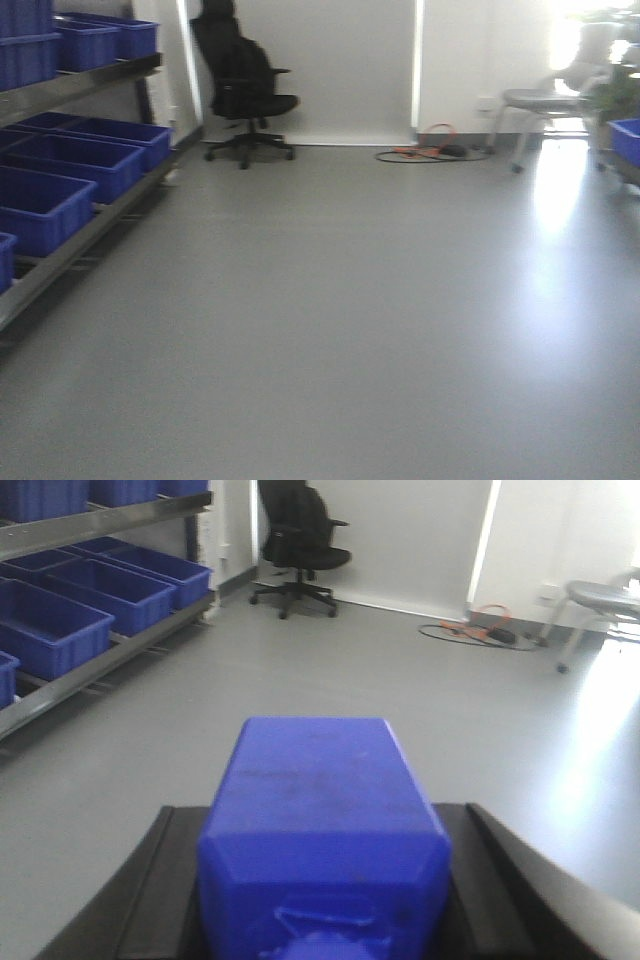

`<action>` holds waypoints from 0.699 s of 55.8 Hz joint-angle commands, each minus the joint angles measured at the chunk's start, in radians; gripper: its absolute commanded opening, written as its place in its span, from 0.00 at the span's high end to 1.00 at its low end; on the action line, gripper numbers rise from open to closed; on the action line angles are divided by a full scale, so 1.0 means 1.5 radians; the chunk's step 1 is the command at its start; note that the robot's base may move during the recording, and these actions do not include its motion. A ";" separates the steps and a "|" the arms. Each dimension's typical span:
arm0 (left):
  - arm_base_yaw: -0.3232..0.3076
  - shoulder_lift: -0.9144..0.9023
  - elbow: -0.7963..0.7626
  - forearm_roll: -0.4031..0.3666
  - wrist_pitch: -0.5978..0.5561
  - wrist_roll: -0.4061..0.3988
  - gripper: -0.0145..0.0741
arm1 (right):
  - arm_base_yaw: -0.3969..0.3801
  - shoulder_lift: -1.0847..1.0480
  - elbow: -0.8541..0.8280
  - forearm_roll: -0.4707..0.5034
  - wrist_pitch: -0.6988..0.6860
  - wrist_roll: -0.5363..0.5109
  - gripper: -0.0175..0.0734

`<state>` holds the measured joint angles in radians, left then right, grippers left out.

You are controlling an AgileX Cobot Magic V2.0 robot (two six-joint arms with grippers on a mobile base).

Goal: Pick and sort blue part to right shelf
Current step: 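Drive the base to the shelf rack of blue bins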

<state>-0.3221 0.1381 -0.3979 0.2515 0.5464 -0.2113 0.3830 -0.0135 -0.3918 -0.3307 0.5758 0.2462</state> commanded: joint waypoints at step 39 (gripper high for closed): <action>-0.003 0.012 -0.019 0.005 -0.059 -0.009 0.46 | -0.004 0.002 -0.017 -0.016 -0.063 -0.005 0.62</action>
<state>-0.3221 0.1381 -0.3979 0.2515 0.5464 -0.2113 0.3830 -0.0135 -0.3918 -0.3314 0.5758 0.2462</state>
